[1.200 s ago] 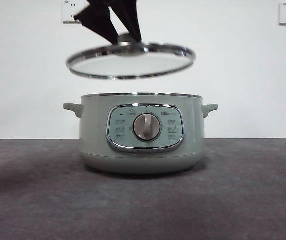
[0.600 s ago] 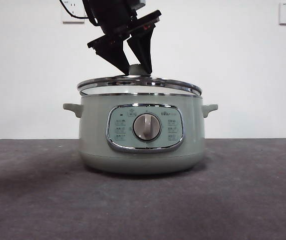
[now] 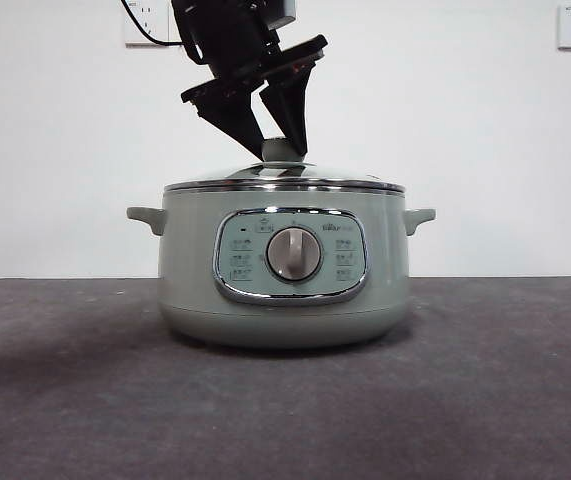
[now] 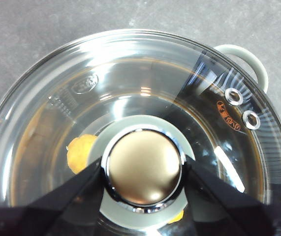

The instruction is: Pick up the corn,open the lid,put the corn in the pot,close the lid

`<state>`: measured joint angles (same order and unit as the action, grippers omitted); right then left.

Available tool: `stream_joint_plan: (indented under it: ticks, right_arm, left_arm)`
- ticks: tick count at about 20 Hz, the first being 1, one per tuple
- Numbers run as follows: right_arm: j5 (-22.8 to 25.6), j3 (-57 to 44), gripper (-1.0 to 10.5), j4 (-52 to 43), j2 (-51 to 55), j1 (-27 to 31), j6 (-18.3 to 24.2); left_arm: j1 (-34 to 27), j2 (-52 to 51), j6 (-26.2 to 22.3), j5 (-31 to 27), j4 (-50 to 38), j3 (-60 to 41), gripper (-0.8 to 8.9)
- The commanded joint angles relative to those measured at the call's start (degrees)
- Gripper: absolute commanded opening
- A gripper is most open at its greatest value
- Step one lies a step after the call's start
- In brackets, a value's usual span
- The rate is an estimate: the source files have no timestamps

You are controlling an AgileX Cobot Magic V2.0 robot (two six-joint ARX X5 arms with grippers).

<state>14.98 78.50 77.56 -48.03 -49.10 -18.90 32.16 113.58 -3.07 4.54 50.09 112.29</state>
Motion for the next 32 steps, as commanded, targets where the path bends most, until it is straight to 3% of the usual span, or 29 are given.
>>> stream_joint_plan:
  ticks: [1,4,5,12,14,15,16,18,23,29,32]
  right_arm:
    - [0.00,-0.57,-0.1,0.42,0.04,-0.07,-0.61]
    - [0.00,-0.57,-0.1,0.46,0.04,-0.07,-0.61]
    - [0.00,-0.57,-0.1,0.46,0.04,-0.07,-0.61]
    - [0.09,-0.57,-0.1,0.48,0.04,-0.07,-0.63]
    - [0.31,-0.57,-0.1,0.46,0.02,-0.07,-0.66]
    - [0.28,-0.57,-0.1,0.46,-0.11,-0.07,-0.66]
    - [0.26,-0.57,-0.1,0.50,-0.13,-0.07,-0.66]
    - [0.28,-0.57,-0.1,0.48,-0.13,-0.07,-0.61]
    - [0.28,-0.55,0.0,0.46,-0.13,-0.07,-0.61]
    - [0.28,-0.55,0.0,0.46,-0.13,-0.07,-0.61]
    - [0.28,-0.55,0.0,0.46,-0.13,-0.07,-0.61]
  left_arm:
    - [0.13,2.19,0.39,-0.11,0.72,-0.48,0.82]
    - [-0.13,1.62,1.42,-0.09,0.76,-0.46,5.65]
    - [-0.26,1.18,1.36,-0.07,0.81,-0.46,6.02]
    - [-0.42,-7.65,1.36,-0.11,2.08,-0.46,5.99]
    - [-0.39,-11.85,1.40,-0.09,5.01,-0.46,5.91]
    - [-0.33,-14.14,1.25,-0.09,6.95,-0.46,5.15]
    - [-0.33,-16.09,0.42,-0.09,8.83,-0.46,3.76]
    - [-0.22,-20.04,-1.05,-0.07,13.70,-0.46,-0.26]
    - [-0.24,-28.13,0.72,0.37,24.68,-0.46,0.00]
    - [-0.26,-30.75,0.70,0.33,22.71,-0.46,0.00]
    - [-0.96,-30.77,-9.16,-5.14,25.83,-1.29,0.00]
